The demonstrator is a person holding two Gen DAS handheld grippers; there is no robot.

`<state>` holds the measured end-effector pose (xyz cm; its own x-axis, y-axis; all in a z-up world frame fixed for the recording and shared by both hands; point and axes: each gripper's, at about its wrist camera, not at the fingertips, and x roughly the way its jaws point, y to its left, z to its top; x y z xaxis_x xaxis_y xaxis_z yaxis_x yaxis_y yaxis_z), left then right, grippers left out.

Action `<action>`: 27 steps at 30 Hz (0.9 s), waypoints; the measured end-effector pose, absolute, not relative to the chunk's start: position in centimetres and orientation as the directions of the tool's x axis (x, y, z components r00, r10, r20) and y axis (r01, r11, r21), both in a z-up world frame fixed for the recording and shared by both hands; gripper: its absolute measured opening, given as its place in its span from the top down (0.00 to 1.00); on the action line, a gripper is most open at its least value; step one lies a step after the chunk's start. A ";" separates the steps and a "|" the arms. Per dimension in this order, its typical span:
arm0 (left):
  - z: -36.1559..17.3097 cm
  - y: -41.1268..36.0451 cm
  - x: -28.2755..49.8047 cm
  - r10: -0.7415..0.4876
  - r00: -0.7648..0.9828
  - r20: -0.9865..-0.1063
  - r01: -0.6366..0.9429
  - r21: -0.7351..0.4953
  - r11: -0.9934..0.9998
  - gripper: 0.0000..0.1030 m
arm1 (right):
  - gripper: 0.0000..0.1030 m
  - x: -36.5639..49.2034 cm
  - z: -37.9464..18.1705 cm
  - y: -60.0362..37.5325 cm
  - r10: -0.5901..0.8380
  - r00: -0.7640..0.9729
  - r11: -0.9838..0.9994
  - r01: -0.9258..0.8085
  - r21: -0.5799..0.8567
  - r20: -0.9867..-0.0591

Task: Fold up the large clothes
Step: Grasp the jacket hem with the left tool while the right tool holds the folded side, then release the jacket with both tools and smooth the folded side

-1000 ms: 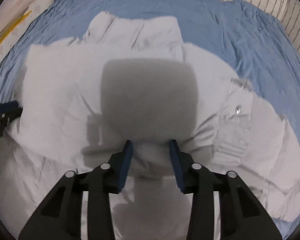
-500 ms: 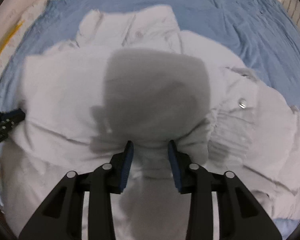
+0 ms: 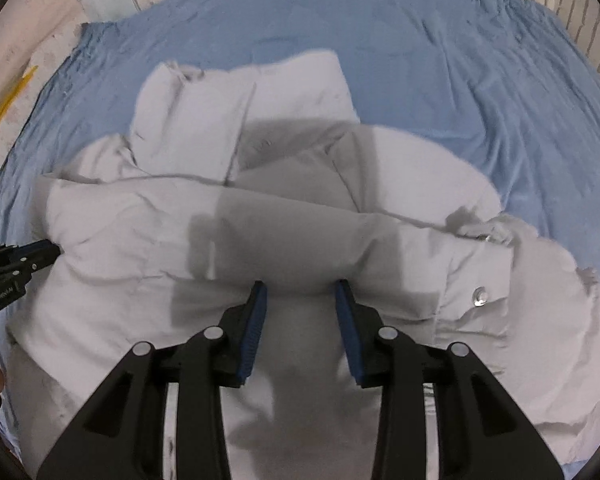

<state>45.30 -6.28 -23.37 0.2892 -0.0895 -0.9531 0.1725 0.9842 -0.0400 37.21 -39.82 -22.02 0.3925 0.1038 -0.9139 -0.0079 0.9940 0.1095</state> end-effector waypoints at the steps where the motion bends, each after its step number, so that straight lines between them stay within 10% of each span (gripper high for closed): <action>1: -23.9 -6.4 45.5 -0.089 0.283 -0.955 0.174 -0.040 0.984 0.79 | 0.65 37.4 -22.4 -39.9 0.100 0.393 0.994 -0.006 0.107 -0.914; 27: -22.4 -6.0 38.1 -0.141 0.318 -0.938 0.207 -0.076 0.975 0.70 | 0.61 30.9 -23.5 -39.5 0.120 0.384 0.992 -0.021 0.121 -0.915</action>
<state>38.08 -5.95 -22.42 0.3182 -0.1407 -0.9375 0.2066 0.9754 -0.0763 30.92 -39.48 -23.48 0.3841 0.1201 -0.9155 -0.0209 0.9924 0.1214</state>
